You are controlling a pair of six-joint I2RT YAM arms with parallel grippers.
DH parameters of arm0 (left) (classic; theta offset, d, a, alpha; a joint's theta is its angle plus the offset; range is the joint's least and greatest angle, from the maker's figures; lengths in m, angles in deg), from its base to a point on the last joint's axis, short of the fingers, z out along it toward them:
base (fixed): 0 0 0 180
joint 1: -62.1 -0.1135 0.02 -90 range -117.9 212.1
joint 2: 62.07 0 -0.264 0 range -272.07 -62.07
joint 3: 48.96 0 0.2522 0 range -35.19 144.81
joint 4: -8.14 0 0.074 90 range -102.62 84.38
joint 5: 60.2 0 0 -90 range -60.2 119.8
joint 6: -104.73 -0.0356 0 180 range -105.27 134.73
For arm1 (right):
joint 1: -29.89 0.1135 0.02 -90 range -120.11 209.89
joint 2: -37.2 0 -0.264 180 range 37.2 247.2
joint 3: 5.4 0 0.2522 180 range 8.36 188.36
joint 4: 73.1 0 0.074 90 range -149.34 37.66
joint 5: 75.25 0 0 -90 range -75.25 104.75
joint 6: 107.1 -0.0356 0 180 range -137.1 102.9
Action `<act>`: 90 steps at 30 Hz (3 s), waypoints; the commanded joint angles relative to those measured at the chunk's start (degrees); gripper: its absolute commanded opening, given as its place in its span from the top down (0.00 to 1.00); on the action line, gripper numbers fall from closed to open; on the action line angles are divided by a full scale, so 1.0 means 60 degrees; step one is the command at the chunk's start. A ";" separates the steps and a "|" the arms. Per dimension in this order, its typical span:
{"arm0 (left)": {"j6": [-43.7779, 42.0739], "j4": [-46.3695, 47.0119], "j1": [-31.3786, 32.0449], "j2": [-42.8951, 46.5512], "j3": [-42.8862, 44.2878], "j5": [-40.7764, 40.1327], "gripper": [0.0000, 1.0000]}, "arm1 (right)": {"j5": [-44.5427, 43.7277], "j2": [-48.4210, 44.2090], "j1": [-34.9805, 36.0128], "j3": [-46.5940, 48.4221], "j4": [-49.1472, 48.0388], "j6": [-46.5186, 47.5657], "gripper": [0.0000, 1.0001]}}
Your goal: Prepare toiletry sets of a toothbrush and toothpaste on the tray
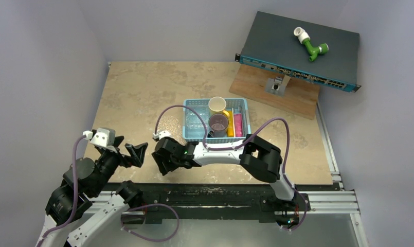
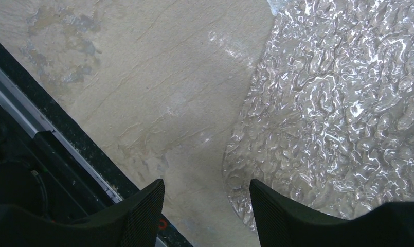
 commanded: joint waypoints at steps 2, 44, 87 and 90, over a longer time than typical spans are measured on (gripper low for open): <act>0.0041 0.0236 -0.0004 -0.0125 -0.0030 -0.0100 0.00 | 0.0314 0.0023 0.0059 0.0159 -0.0361 -0.0124 0.36; 0.0034 0.0223 -0.0019 -0.0171 -0.0033 -0.0173 0.00 | -0.0030 -0.0249 0.0205 -0.0858 -0.0841 -0.0417 0.36; 0.0056 0.0220 -0.0062 -0.0374 -0.0023 -0.0116 0.00 | -0.1485 -0.3930 0.0498 -0.6351 0.0207 -0.3148 0.32; 0.0065 0.0224 -0.0051 -0.0375 -0.0026 -0.0100 0.00 | -0.1893 -0.4321 0.0455 -0.6650 0.0768 -0.3674 0.31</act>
